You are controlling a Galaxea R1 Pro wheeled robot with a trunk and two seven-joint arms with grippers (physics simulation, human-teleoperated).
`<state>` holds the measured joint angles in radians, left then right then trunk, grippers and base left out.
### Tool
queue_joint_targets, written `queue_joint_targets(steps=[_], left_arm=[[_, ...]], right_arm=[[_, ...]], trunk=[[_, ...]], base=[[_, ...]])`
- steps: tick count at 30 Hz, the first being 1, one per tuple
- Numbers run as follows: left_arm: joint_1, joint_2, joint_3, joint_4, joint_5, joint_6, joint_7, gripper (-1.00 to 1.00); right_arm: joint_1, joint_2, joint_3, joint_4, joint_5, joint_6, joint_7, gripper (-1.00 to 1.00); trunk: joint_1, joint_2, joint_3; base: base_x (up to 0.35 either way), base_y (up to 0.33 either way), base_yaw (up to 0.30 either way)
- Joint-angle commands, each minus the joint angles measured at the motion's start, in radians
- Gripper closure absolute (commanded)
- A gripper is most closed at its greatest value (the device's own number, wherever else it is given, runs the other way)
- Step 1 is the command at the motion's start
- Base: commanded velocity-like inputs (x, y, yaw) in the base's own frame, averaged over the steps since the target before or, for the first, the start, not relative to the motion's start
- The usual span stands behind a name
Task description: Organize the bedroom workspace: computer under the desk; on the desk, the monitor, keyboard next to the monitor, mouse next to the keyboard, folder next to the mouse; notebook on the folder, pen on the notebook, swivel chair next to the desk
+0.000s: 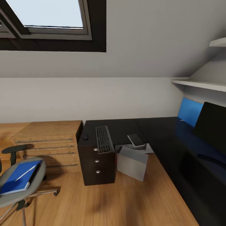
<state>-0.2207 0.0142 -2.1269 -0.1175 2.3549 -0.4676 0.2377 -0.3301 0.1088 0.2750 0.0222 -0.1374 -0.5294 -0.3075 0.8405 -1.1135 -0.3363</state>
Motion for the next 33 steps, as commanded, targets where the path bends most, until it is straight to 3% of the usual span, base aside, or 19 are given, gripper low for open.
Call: queue_joint_targets(steps=[1,15,27,33], left_arm=[[-0.002,0.001,-0.008,-0.005,0.001,-0.006,0.009,-1.00],[-0.002,-0.010,-0.009,-0.007,0.001,-0.005,0.009,-1.00],[-0.002,-0.011,-0.008,-0.007,0.001,-0.003,0.009,-1.00],[-0.002,-0.020,-0.008,-0.007,0.001,-0.003,0.009,-1.00]], right_arm=[[-0.001,0.000,0.009,0.002,-0.010,-0.005,-0.002,-1.00],[-0.001,-0.004,0.006,0.002,-0.010,-0.004,0.001,-1.00],[-0.001,-0.005,0.006,0.002,-0.010,-0.004,0.001,-1.00],[-0.001,-0.006,0.006,0.002,-0.010,-0.004,0.001,-1.00]], trunk=[[0.001,-0.001,-0.001],[0.001,-0.001,-0.001],[0.001,-0.001,-0.001],[0.001,-0.001,-0.001]], base=[[0.319,0.128,-0.001],[0.293,0.179,0.000],[-0.005,0.315,0.000],[-0.035,0.089,0.000]])
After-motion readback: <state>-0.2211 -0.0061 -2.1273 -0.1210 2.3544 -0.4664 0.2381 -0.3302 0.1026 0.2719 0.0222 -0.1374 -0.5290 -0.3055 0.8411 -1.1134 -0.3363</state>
